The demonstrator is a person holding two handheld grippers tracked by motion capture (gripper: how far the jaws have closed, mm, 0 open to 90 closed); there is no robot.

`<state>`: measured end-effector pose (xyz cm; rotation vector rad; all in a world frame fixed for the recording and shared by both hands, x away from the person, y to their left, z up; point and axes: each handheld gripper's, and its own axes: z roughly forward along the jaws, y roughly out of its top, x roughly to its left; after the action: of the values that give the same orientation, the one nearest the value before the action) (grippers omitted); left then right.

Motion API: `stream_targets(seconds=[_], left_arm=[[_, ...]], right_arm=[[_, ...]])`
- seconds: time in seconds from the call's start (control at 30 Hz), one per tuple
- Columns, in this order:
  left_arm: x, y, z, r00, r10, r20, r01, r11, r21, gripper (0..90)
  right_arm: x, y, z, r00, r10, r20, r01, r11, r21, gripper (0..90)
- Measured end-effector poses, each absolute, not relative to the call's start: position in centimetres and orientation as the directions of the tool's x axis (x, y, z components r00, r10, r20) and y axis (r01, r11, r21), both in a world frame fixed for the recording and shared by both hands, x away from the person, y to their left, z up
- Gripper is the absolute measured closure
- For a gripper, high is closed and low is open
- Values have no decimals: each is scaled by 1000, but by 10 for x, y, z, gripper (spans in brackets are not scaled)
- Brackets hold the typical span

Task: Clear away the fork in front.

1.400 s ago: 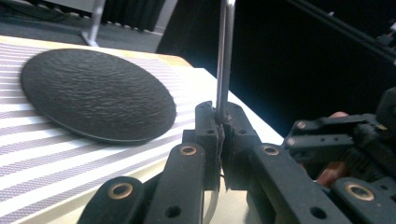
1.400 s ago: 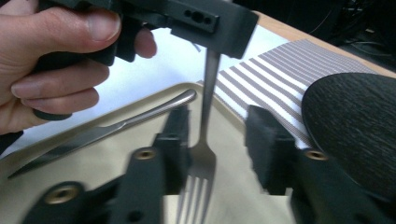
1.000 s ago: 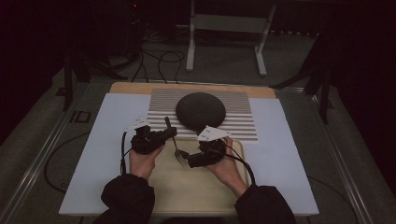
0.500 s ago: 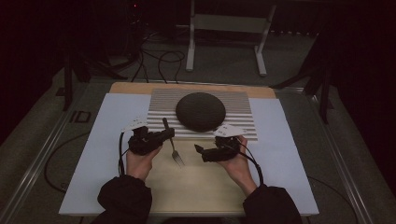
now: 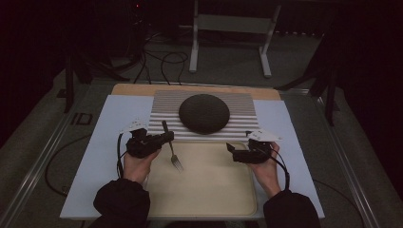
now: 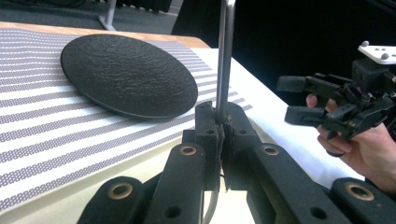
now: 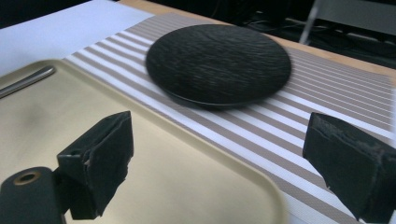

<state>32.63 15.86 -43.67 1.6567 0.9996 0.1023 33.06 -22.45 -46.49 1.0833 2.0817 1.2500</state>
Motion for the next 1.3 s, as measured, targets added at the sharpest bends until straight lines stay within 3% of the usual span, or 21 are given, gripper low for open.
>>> stream_targets(seconds=[0.53, 1.3], left_arm=[[324, 178, -433, 633, 645, -427, 577, -27, 816, 871], [320, 199, -444, 629, 640, -441, 631, -90, 770, 870]], right_arm=[[299, -286, -476, -491, 871, 32, 369, 174, 913, 88], [288, -305, -490, -448, 891, 71, 382, 119, 916, 88]])
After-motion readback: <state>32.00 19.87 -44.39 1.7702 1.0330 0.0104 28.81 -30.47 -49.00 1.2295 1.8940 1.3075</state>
